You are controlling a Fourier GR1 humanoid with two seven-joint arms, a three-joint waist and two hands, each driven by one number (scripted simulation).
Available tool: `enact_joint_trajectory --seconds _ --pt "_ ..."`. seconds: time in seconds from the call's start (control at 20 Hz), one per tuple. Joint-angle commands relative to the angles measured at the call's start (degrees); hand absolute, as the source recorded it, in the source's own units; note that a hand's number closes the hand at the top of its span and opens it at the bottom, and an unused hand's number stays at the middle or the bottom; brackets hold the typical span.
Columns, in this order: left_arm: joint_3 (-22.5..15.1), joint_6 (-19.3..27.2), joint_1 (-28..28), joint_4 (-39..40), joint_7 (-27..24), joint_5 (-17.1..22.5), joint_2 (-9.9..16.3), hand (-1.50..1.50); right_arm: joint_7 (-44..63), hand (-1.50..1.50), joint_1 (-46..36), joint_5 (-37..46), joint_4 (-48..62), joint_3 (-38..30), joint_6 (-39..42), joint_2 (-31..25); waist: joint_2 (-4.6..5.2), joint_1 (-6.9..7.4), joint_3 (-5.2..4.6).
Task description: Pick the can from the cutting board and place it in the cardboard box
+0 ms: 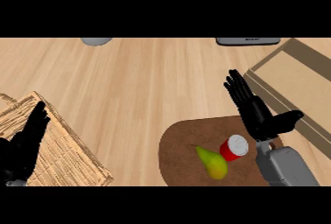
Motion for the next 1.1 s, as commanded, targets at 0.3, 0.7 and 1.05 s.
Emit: enact_joint_trajectory --seconds 0.3,0.7,1.05 --pt "-1.8 -5.7 -5.2 -5.0 -5.6 -5.3 5.4 0.0 7.1 -1.5 6.2 19.4 -5.8 -10.7 -18.5 -20.9 -0.32 -12.68 -3.5" --pt "-3.3 -11.8 -8.5 -5.2 -8.5 -5.0 5.6 0.0 16.4 -1.5 21.7 34.2 -27.9 -7.4 -26.5 -26.7 0.98 -7.16 -2.65" --pt "-5.6 -13.2 -10.2 -3.1 -10.7 -7.2 3.5 0.0 36.1 -1.5 30.9 45.4 -45.0 -3.7 -18.0 -36.1 1.65 -4.46 -2.72"
